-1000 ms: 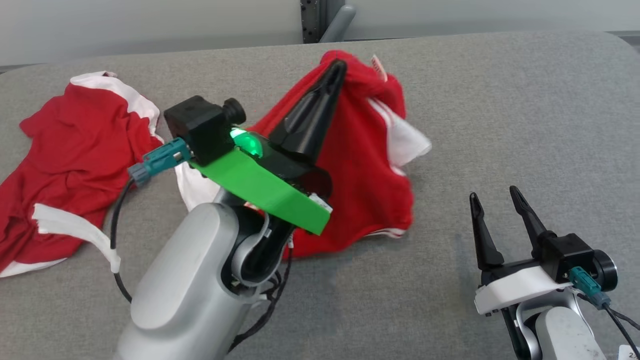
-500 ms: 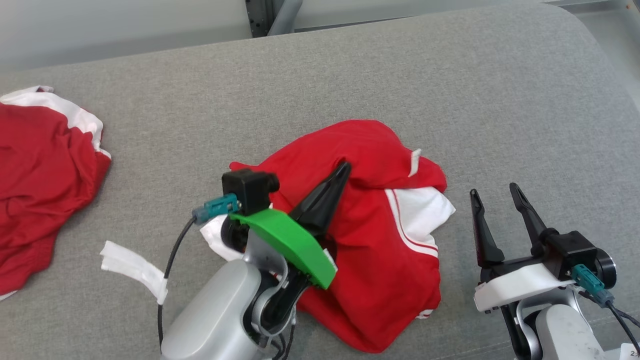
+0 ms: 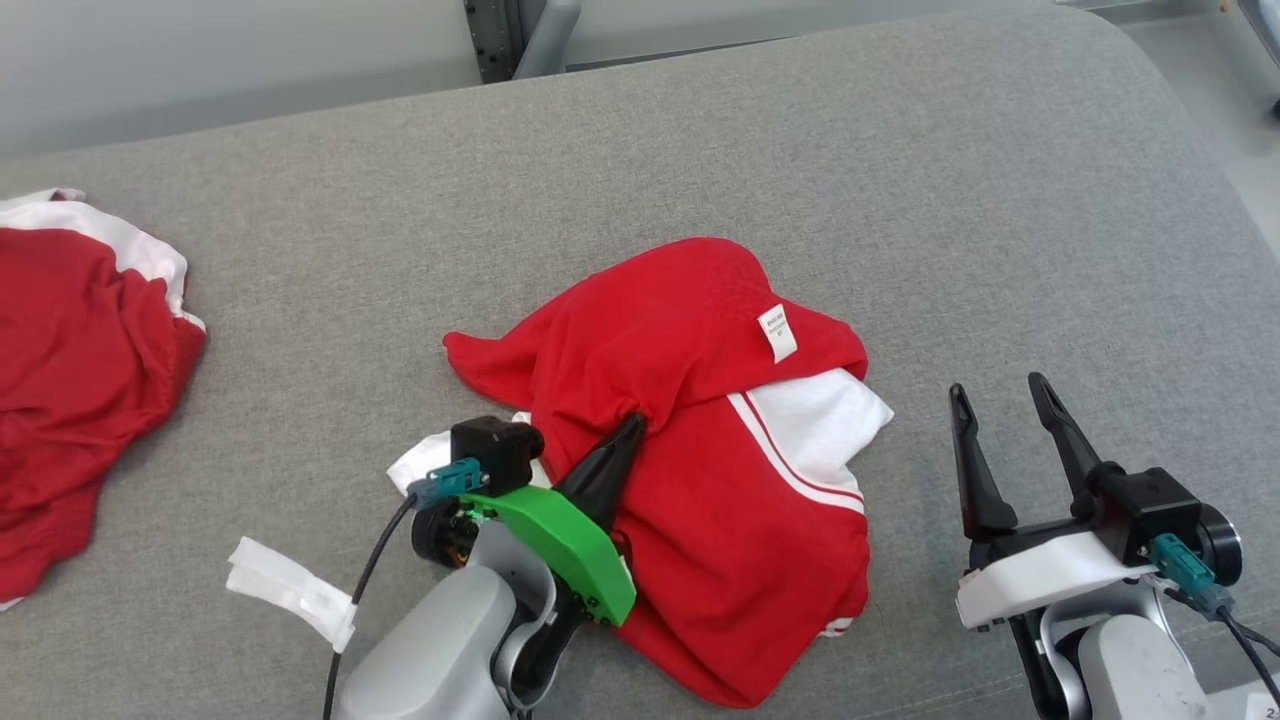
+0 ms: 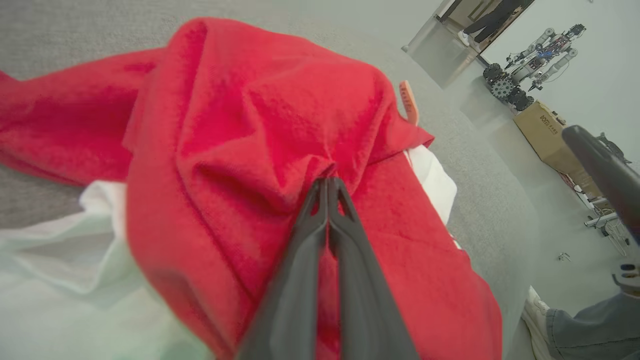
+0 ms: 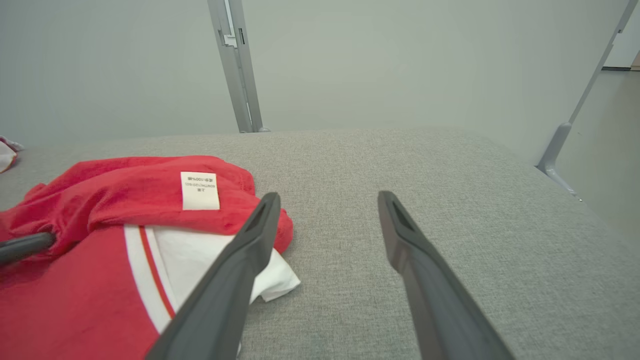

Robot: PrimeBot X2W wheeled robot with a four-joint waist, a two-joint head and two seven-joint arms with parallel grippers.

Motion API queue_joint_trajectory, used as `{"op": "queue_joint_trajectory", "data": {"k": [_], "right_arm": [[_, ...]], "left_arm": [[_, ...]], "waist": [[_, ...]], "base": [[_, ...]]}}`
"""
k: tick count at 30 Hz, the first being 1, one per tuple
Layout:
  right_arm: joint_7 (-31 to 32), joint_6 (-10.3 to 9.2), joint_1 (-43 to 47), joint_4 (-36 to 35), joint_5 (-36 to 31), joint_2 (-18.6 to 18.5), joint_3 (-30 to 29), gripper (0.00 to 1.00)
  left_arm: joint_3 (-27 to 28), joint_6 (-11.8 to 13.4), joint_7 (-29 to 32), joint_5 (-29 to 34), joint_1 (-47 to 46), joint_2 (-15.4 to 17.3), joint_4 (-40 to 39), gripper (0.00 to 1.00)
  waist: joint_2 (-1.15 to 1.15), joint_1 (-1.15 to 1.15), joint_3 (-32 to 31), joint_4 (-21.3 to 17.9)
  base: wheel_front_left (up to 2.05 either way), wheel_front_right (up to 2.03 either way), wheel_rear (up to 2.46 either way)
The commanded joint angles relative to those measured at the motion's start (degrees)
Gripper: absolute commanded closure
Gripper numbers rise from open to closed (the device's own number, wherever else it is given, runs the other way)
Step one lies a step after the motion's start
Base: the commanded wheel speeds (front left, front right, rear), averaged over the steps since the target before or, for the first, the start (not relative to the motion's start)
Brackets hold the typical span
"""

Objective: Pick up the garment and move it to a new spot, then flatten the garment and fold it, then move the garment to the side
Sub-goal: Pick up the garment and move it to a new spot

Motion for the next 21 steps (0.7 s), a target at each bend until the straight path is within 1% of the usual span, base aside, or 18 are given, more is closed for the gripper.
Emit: {"op": "queue_joint_trajectory", "data": {"k": [1, 2, 3, 6, 8, 10, 12, 17, 21], "right_arm": [[-0.18, -0.01, 0.66, 0.21, -0.37, -0.20, -0.31, 0.00], [-0.18, -0.01, 0.86, 0.24, -0.62, -0.19, -0.36, 0.00], [-0.18, -0.01, 1.06, 0.29, -0.74, -0.19, -0.50, 0.00], [-0.18, -0.02, 1.57, 0.30, -1.56, -0.21, -1.18, 0.00], [-0.18, -0.01, 1.79, -0.28, -2.16, -0.20, -1.79, 0.00], [-0.18, -0.02, 2.34, -0.88, -2.86, -0.22, -2.46, 0.00], [-0.18, -0.01, 2.74, -1.57, -3.55, -0.20, -3.17, 0.00], [-0.18, -0.01, 4.10, -3.48, -5.00, -0.19, -5.34, 0.00], [-0.18, -0.01, 4.90, -4.12, -5.65, -0.20, -6.25, 0.00]], "left_arm": [[-0.12, -0.14, -1.34, 1.24, -0.96, 0.08, 0.05, 0.84], [-0.15, -0.01, -2.47, 1.54, -1.22, -0.02, 0.23, 0.25], [-0.41, 0.49, -3.40, 2.63, -1.43, -0.09, 0.39, 0.00], [0.02, 1.66, -5.42, 4.62, -0.73, -0.19, -0.41, 0.00], [0.45, 2.69, -6.22, 6.40, 0.14, 0.63, -1.51, 0.00], [2.01, 4.04, -6.53, 8.17, 1.58, 1.56, -3.30, 0.00], [4.71, 5.63, -6.58, 9.80, 3.26, 2.40, -7.06, 0.00], [12.00, 8.67, -6.51, 17.47, 10.78, 5.03, -16.72, 0.00], [17.96, 9.19, -6.52, 22.13, 16.68, 6.20, -21.06, 0.00]], "waist": [[0.00, 0.00, -0.81, 0.76], [0.00, 0.00, -1.12, 1.11], [0.00, 0.00, -1.52, 1.48], [0.00, 0.00, -2.91, 2.59], [0.00, 0.00, -3.84, 3.36], [0.00, 0.00, -4.85, 4.06], [0.00, 0.00, -5.66, 4.88], [0.00, 0.00, -6.93, 7.53], [0.00, 0.00, -7.37, 8.86]], "base": [[0.00, 0.00, 0.00], [0.00, 0.00, 0.00], [0.00, 0.00, 0.00], [0.00, 0.00, 0.00], [0.00, 0.00, 0.00], [0.00, 0.00, 0.00], [0.00, 0.00, 0.00], [0.00, 0.00, 0.00], [0.00, 0.00, 0.00]]}}
